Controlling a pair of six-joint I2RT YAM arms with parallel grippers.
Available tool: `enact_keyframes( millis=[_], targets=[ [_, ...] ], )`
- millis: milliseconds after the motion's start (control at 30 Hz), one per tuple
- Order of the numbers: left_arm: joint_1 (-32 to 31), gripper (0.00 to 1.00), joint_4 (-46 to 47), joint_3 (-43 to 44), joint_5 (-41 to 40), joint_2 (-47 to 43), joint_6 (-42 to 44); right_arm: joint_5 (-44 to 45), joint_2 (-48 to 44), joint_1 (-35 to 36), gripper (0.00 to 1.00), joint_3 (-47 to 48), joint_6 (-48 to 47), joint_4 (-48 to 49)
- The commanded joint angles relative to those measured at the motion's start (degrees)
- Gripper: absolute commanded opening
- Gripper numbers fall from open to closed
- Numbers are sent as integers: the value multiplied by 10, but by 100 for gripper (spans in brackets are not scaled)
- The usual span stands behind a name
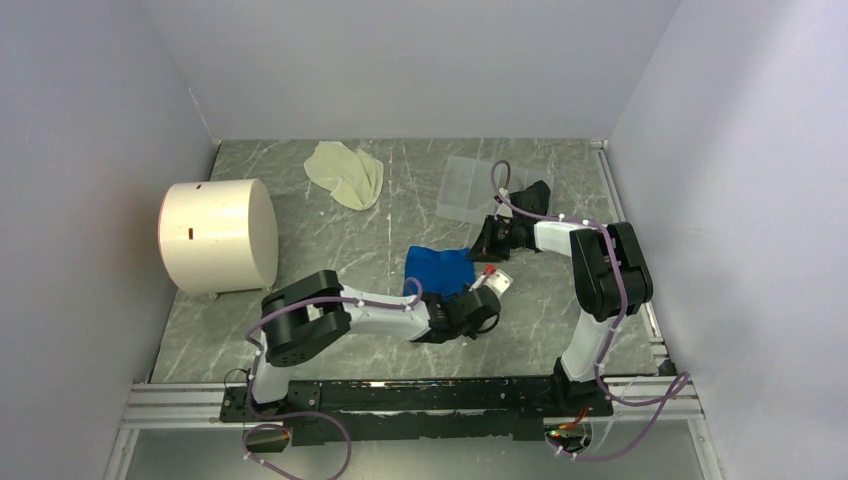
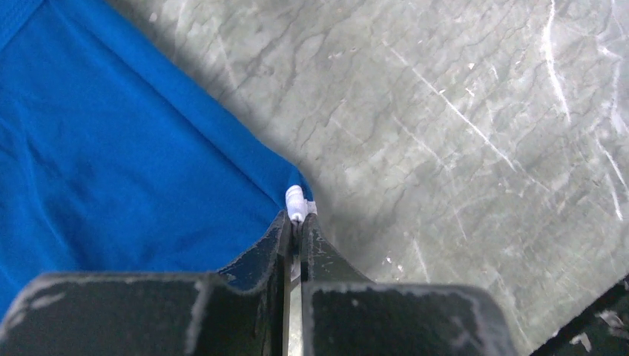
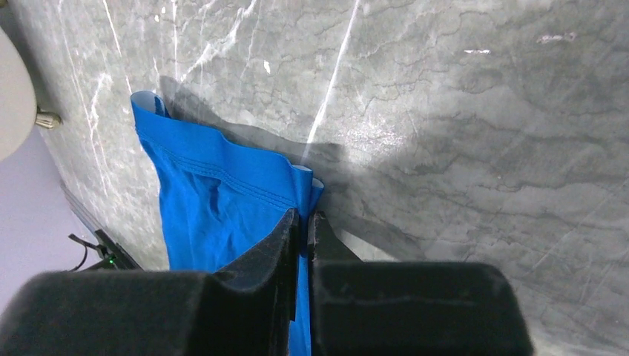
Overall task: Roll the underwear
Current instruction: Fold the underwear at the center of the board.
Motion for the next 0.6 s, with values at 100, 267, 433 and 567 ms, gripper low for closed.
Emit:
enact_keyframes(
  millis=[100, 267, 433, 567],
  targets=[
    [33, 5, 148, -98, 87, -88, -78, 27, -61, 17, 0, 17, 30, 8],
    [46, 5, 223, -155, 117, -133, -110, 54, -86, 34, 0, 18, 50, 4],
    [62, 5, 302, -207, 155, -157, -147, 97, -103, 57, 0, 24, 65, -10],
    [73, 5, 337, -246, 165, -169, -170, 136, -113, 81, 0, 32, 71, -24]
  ],
)
